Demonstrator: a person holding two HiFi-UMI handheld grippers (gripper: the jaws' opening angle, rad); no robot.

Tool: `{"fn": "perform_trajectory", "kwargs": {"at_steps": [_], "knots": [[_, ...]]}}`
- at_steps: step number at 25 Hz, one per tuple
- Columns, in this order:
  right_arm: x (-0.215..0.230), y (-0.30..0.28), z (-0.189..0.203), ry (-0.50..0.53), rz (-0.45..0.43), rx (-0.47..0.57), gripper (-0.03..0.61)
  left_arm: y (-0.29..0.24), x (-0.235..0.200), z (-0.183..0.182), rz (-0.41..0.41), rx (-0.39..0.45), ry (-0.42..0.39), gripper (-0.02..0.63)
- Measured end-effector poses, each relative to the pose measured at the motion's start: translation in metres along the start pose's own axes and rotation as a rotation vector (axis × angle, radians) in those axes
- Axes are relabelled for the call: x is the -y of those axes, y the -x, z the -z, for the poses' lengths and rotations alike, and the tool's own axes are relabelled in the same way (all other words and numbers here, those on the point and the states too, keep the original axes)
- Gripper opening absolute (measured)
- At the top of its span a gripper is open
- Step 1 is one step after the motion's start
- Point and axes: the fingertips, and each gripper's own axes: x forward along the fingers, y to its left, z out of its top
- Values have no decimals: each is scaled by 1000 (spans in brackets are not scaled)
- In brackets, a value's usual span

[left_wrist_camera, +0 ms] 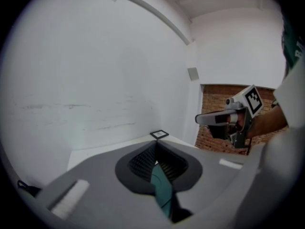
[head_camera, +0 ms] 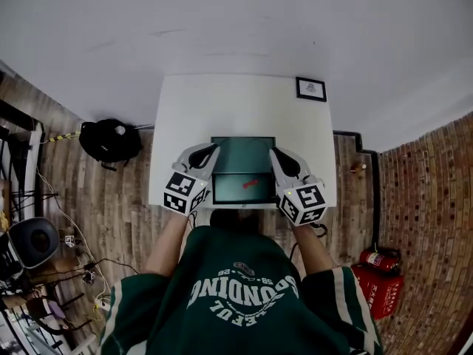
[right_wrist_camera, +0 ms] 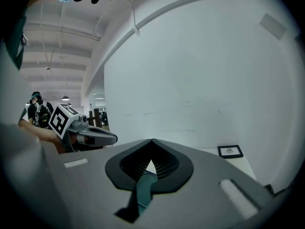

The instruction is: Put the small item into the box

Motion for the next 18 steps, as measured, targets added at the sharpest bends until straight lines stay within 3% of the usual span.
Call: {"fn": "perform_trajectory", "kwargs": {"at_steps": [18], "knots": [[-4,-2,5,-22,-2,-1,2,0,4,-2,24,-5,-3,52]]}}
